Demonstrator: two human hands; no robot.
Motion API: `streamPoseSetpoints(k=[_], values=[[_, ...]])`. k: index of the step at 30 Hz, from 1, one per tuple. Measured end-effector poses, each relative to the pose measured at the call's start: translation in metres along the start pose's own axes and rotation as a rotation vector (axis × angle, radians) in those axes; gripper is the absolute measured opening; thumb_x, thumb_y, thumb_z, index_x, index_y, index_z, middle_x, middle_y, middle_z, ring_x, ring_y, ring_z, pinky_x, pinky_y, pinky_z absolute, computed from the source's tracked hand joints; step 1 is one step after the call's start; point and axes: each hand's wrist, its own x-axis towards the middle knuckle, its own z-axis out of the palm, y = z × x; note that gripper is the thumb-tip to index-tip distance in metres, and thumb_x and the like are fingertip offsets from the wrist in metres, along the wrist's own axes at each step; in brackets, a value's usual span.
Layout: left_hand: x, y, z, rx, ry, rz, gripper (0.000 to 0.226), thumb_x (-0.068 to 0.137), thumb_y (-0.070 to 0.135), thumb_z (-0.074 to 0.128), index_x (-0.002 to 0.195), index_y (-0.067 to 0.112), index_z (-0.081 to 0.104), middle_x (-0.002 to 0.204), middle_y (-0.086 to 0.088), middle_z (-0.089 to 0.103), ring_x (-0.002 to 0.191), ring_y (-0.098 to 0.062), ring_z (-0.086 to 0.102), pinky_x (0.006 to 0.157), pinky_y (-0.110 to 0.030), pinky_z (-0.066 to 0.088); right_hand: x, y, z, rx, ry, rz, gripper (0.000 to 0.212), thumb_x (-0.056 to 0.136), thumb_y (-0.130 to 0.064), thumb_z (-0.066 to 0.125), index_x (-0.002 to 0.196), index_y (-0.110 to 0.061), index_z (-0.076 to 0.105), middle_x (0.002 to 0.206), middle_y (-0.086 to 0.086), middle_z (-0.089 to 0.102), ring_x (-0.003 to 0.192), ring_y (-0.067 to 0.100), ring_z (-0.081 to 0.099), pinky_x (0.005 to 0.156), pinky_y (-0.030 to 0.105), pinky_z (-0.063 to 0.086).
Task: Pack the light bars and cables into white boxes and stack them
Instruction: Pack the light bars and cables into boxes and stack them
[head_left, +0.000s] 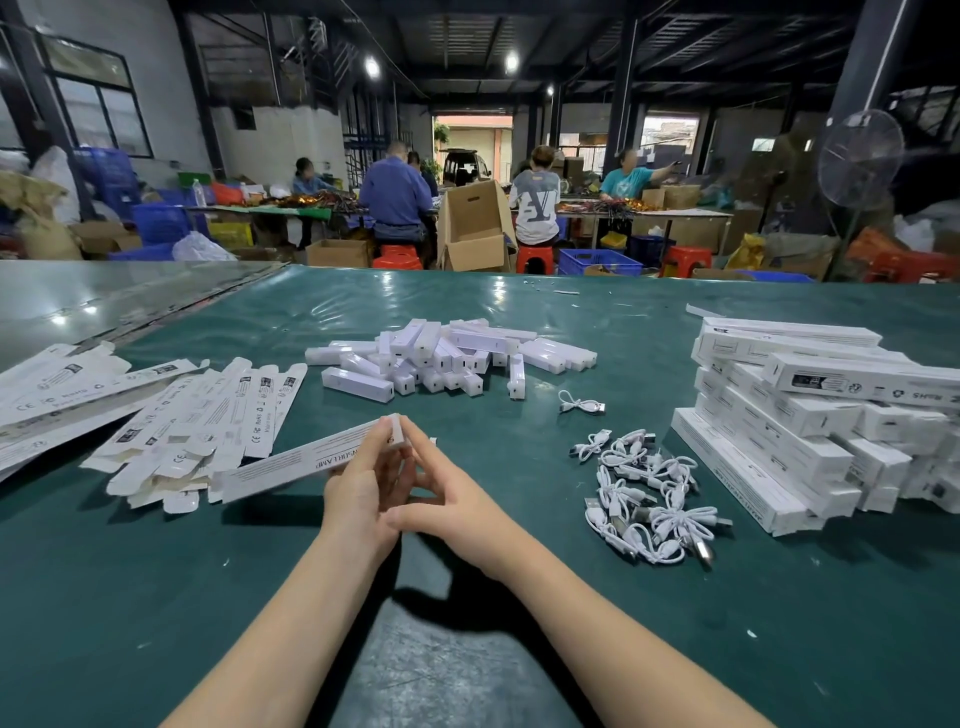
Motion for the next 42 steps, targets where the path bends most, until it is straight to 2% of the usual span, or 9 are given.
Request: streamPoseSetpoints(k=[6, 12, 17, 19, 22, 26, 35, 39, 42], values=[[-0.004, 0.003, 0.003, -0.054, 0.002, -0.017, 0.019, 0.083, 0.015, 0.067, 0.070, 0.007, 0.056, 0.044, 0.001, 0.057, 0.041, -0.005, 0.057, 0.045, -0.015, 0.050, 0.000, 0.001, 0.001, -0.003, 0.077, -0.031, 0.079, 0.081, 0.007, 0.057, 0.142, -0.033, 0.027, 0.140, 0.003, 0.040, 0.121, 0.017, 0.049, 0.102, 0.034, 0.043], [-0.005, 0.002, 0.001, -0.041, 0.010, 0.042, 0.015, 0.083, 0.004, 0.065, 0.071, 0.002, 0.057, 0.046, -0.001, 0.058, 0.045, -0.007, 0.058, 0.048, -0.017, 0.052, -0.001, 0.001, -0.003, -0.066, 0.105, -0.060, 0.076, 0.077, 0.014, 0.044, 0.140, -0.028, 0.034, 0.116, -0.003, 0.050, 0.090, 0.006, 0.052, 0.070, 0.008, 0.042], [-0.009, 0.000, 0.000, 0.149, 0.021, 0.126, 0.011, 0.082, 0.004, 0.066, 0.073, 0.003, 0.059, 0.048, 0.001, 0.059, 0.046, -0.011, 0.058, 0.039, -0.020, 0.047, 0.001, 0.007, 0.000, -0.240, 0.115, -0.115, 0.050, 0.082, -0.007, 0.056, 0.128, -0.021, 0.043, 0.120, -0.002, 0.045, 0.092, 0.002, 0.048, 0.075, 0.016, 0.042], [-0.009, 0.003, -0.002, 0.360, -0.079, 0.190, 0.007, 0.082, 0.003, 0.065, 0.083, 0.006, 0.059, 0.066, -0.002, 0.065, 0.059, -0.012, 0.061, 0.046, -0.022, 0.048, 0.003, 0.005, -0.007, -0.091, 0.231, -0.066, 0.019, 0.086, -0.014, 0.058, 0.099, -0.022, 0.047, 0.098, -0.004, 0.052, 0.068, 0.003, 0.051, 0.058, 0.014, 0.039], [-0.008, 0.004, -0.005, 0.646, -0.192, 0.257, 0.014, 0.085, 0.015, 0.066, 0.087, 0.016, 0.053, 0.074, 0.001, 0.061, 0.059, -0.007, 0.055, 0.053, -0.022, 0.043, 0.004, 0.008, -0.024, 0.170, 0.313, 0.005, 0.014, 0.089, -0.012, 0.058, 0.092, -0.020, 0.047, 0.081, -0.005, 0.049, 0.050, 0.005, 0.046, 0.047, 0.016, 0.037], [-0.008, 0.002, -0.005, 0.825, -0.279, 0.247, 0.024, 0.092, 0.035, 0.053, 0.086, 0.012, 0.051, 0.058, 0.002, 0.051, 0.040, -0.004, 0.042, 0.040, -0.018, 0.036, 0.001, 0.008, -0.030, 0.294, 0.189, 0.049, 0.010, 0.087, -0.003, 0.059, 0.081, -0.010, 0.058, 0.067, 0.000, 0.055, 0.044, 0.004, 0.047, 0.044, 0.017, 0.042], [-0.008, -0.001, -0.005, 0.959, -0.282, 0.336, 0.024, 0.093, 0.042, 0.044, 0.088, 0.019, 0.047, 0.083, -0.003, 0.057, 0.067, -0.016, 0.061, 0.052, -0.028, 0.051, 0.003, 0.001, -0.042, 0.592, -0.054, 0.324, 0.011, 0.089, 0.000, 0.054, 0.081, -0.002, 0.061, 0.065, 0.004, 0.066, 0.051, 0.007, 0.057, 0.053, 0.018, 0.050], [-0.007, -0.005, -0.007, 0.992, -0.297, 0.379, 0.016, 0.096, 0.039, 0.039, 0.090, 0.027, 0.048, 0.086, -0.001, 0.055, 0.064, -0.018, 0.057, 0.054, -0.031, 0.049, 0.007, -0.010, -0.056, 0.813, 0.255, 0.335, 0.013, 0.089, 0.000, 0.051, 0.078, -0.001, 0.057, 0.065, 0.006, 0.056, 0.051, 0.008, 0.047, 0.040, 0.010, 0.039], [-0.006, -0.006, -0.008, 1.015, -0.307, 0.394, 0.013, 0.096, 0.040, 0.038, 0.089, 0.034, 0.047, 0.089, 0.002, 0.057, 0.062, -0.022, 0.058, 0.062, -0.035, 0.051, 0.009, -0.028, -0.080, 0.951, 0.556, 0.140, 0.015, 0.091, -0.004, 0.050, 0.077, -0.003, 0.055, 0.049, 0.002, 0.061, 0.039, 0.008, 0.052, 0.039, 0.016, 0.046]])
